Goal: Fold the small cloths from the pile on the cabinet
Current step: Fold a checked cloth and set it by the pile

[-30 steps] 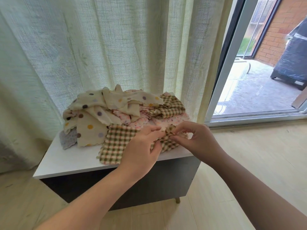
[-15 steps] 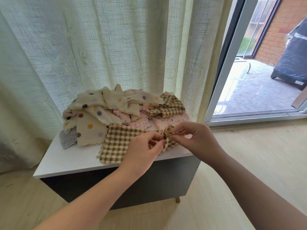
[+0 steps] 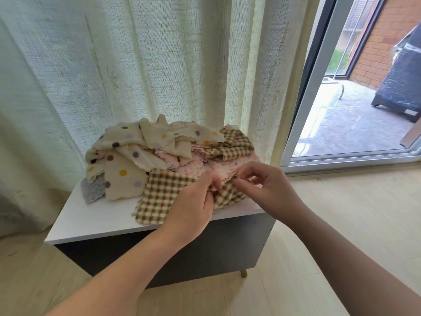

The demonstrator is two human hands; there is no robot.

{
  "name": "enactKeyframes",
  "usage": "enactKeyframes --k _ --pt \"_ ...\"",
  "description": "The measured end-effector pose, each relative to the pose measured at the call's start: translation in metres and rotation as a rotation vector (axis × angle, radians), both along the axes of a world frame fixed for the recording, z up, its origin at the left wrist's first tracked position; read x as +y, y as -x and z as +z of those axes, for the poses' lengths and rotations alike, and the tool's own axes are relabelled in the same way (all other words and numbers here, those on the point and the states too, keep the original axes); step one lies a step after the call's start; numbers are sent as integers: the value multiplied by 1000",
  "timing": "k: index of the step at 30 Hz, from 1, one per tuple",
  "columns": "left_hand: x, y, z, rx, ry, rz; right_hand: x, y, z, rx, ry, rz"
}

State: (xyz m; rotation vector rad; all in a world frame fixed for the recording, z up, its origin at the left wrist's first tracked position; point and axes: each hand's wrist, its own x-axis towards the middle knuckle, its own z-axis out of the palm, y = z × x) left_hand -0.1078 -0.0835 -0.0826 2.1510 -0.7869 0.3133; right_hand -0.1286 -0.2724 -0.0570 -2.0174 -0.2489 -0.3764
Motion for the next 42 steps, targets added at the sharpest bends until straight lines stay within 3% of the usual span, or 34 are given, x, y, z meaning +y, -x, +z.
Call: enactKeyframes --k 11,15,22,26,35,39,42 --pt "5 -4 4 99 32 -76 2 -1 -1 -57 -91 -22" --pt "12 -5 15 -74 -38 -131 1 -4 3 -51 -190 -78" --pt "19 -11 22 -292 -272 4 5 -5 7 -68 -254 -110" --pt "23 -9 29 -153 -358 23 5 -7 17 -81 -311 -154" --pt "47 -19 77 129 -233 101 -4 -15 51 -116 -352 -304" --pt "69 -22 94 164 -330 107 -8 -13 64 -108 -408 -351" --pt "83 -23 105 189 -283 128 -11 -11 68 -87 -415 -345"
